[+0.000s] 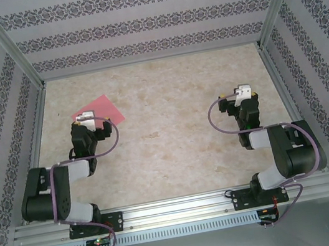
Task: Fold a paper plane with a square sheet of paper (pick it up from the middle)
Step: Move the square sheet of paper to the center of the table.
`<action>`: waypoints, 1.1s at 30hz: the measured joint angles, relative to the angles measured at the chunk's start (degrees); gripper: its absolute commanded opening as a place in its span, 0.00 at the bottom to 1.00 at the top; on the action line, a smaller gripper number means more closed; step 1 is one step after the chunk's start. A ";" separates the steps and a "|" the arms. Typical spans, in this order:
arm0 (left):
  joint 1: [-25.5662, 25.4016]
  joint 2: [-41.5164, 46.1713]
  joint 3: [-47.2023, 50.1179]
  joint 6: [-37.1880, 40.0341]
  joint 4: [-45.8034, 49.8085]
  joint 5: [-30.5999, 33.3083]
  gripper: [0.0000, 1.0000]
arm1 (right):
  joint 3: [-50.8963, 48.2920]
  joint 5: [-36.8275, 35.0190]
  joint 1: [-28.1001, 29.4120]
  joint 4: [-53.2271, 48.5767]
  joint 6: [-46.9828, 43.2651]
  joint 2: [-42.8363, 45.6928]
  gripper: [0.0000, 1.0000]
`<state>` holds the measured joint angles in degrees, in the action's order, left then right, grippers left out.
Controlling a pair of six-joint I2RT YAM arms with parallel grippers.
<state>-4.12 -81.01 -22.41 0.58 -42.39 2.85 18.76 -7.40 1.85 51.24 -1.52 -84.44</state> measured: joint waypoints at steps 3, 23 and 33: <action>0.28 6.84 0.61 -1.90 2.73 0.22 1.00 | 0.11 -0.50 0.48 -4.66 -0.15 3.80 0.98; 1.11 19.30 -18.05 -28.24 48.54 -2.75 1.00 | 14.38 17.84 1.25 -68.70 37.18 34.82 0.98; 1.05 -3.34 -31.69 -29.62 59.23 -18.47 1.00 | 12.41 25.49 13.16 -71.45 40.98 35.34 0.98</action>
<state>-3.07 -84.36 -54.11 -29.04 16.84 -15.62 31.18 18.09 15.00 -20.21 39.46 -49.10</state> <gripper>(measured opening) 0.999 0.981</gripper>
